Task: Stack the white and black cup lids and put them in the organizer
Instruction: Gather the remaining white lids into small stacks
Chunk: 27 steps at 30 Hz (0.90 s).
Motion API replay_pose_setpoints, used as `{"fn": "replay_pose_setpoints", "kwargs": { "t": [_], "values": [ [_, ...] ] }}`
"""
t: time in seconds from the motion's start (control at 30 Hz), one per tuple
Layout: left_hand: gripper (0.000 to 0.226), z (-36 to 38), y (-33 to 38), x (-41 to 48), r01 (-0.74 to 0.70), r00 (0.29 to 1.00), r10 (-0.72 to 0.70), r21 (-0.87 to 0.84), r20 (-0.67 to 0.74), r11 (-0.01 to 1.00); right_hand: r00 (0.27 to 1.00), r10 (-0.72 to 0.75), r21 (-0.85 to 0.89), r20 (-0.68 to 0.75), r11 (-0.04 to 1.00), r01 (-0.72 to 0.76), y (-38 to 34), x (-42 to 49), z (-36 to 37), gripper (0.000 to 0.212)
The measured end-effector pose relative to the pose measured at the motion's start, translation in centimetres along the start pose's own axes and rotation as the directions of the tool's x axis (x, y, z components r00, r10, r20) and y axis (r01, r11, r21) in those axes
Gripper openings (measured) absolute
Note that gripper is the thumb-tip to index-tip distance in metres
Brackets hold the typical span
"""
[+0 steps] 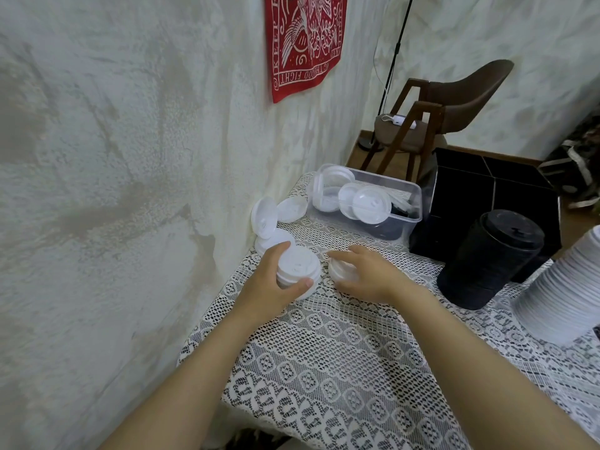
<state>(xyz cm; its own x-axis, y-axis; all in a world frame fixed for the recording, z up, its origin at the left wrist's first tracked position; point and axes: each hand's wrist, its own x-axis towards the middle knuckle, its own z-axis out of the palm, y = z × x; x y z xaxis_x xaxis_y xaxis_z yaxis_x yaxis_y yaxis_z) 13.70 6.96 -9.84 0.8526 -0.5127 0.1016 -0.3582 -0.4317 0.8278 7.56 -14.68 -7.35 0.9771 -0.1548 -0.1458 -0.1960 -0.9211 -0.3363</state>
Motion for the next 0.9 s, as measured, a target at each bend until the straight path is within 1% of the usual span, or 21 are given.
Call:
{"fn": "replay_pose_setpoints", "kwargs": {
  "t": [0.1, 0.13, 0.2, 0.27, 0.33, 0.37, 0.4, 0.43, 0.47, 0.5, 0.53, 0.57, 0.63, 0.67, 0.73, 0.83, 0.9],
  "values": [
    [0.084, 0.0, 0.0, 0.0, -0.001, 1.0, 0.001, -0.019, 0.007, 1.0, 0.997, 0.005, 0.108, -0.073, 0.994, 0.003, 0.3, -0.5, 0.3, 0.076],
    [0.084, 0.0, 0.0, 0.1, -0.019, 1.0, 0.019, -0.018, 0.006, 1.0, 0.995, 0.013, 0.145, -0.098, 0.989, 0.002, 0.3, -0.8, 0.4, 0.078],
    [0.079, 0.0, 0.0, -0.1, -0.1, 0.994, 0.101, 0.03, -0.034, 0.995, 0.989, 0.041, 0.217, -0.141, 0.976, -0.009, 0.4, -1.3, 0.6, 0.082],
    [0.064, 0.0, 0.0, -0.6, -0.196, 0.963, 0.216, 0.13, -0.161, 0.972, 0.982, 0.062, 0.262, -0.18, 0.965, -0.013, 0.5, -1.8, 0.5, 0.083],
    [0.049, 0.3, 0.4, -1.4, -0.28, 0.883, 0.347, 0.241, -0.316, 0.929, 0.972, 0.065, 0.293, -0.225, 0.956, 0.004, 0.4, -2.3, 0.2, 0.081],
    [0.042, 0.6, 0.8, -1.8, -0.308, 0.844, 0.385, 0.25, -0.374, 0.918, 0.968, 0.06, 0.306, -0.246, 0.952, 0.019, 0.4, -2.6, -0.1, 0.08],
    [0.035, 0.9, 1.5, -2.3, -0.328, 0.828, 0.387, 0.207, -0.406, 0.922, 0.964, 0.052, 0.316, -0.26, 0.948, 0.033, 0.3, -2.8, -0.4, 0.079],
    [0.025, 1.4, 2.4, -2.9, -0.328, 0.842, 0.345, 0.113, -0.415, 0.938, 0.961, 0.042, 0.321, -0.273, 0.946, 0.05, 0.2, -3.1, -0.7, 0.078],
    [0.016, 1.9, 3.4, -3.4, -0.284, 0.882, 0.25, -0.027, -0.398, 0.958, 0.958, 0.03, 0.321, -0.285, 0.945, 0.066, 0.1, -3.4, -0.9, 0.077],
    [0.015, 2.5, 4.4, -3.9, -0.189, 0.931, 0.111, -0.201, -0.348, 0.961, 0.954, 0.012, 0.312, -0.3, 0.946, 0.086, 0.1, -3.8, -1.1, 0.077],
    [0.018, 3.2, 5.4, -4.4, -0.07, 0.962, -0.036, -0.372, -0.27, 0.926, 0.95, -0.005, 0.298, -0.312, 0.949, 0.103, 0.0, -4.1, -1.2, 0.076],
    [0.017, 3.7, 6.0, -4.7, 0.043, 0.969, -0.16, -0.506, -0.19, 0.861, 0.948, -0.024, 0.289, -0.319, 0.95, 0.121, -0.1, -4.5, -1.3, 0.075],
    [0.015, 4.5, 6.8, -4.8, 0.224, 0.944, -0.326, -0.646, -0.042, 0.73, 0.951, -0.046, 0.299, -0.306, 0.943, 0.142, -0.4, -5.3, -1.2, 0.074],
    [0.016, 4.7, 7.1, -4.9, 0.286, 0.93, -0.365, -0.703, 0.04, 0.651, 0.953, -0.057, 0.305, -0.299, 0.94, 0.152, -0.5, -5.6, -1.0, 0.074],
    [0.019, 5.0, 7.6, -4.9, 0.348, 0.911, -0.37, -0.818, 0.18, 0.458, 0.956, -0.077, 0.298, -0.284, 0.94, 0.164, -0.6, -6.1, -0.4, 0.074],
    [0.02, 5.2, 8.1, -5.0, 0.392, 0.874, -0.386, -0.897, 0.295, 0.202, 0.957, -0.097, 0.291, -0.274, 0.94, 0.178, -0.7, -6.9, 0.4, 0.073],
    [0.02, 5.3, 8.1, -5.1, 0.412, 0.842, -0.407, -0.909, 0.354, 0.061, 0.956, -0.098, 0.306, -0.278, 0.934, 0.185, -0.7, -7.3, 0.6, 0.072]
  ]
}}
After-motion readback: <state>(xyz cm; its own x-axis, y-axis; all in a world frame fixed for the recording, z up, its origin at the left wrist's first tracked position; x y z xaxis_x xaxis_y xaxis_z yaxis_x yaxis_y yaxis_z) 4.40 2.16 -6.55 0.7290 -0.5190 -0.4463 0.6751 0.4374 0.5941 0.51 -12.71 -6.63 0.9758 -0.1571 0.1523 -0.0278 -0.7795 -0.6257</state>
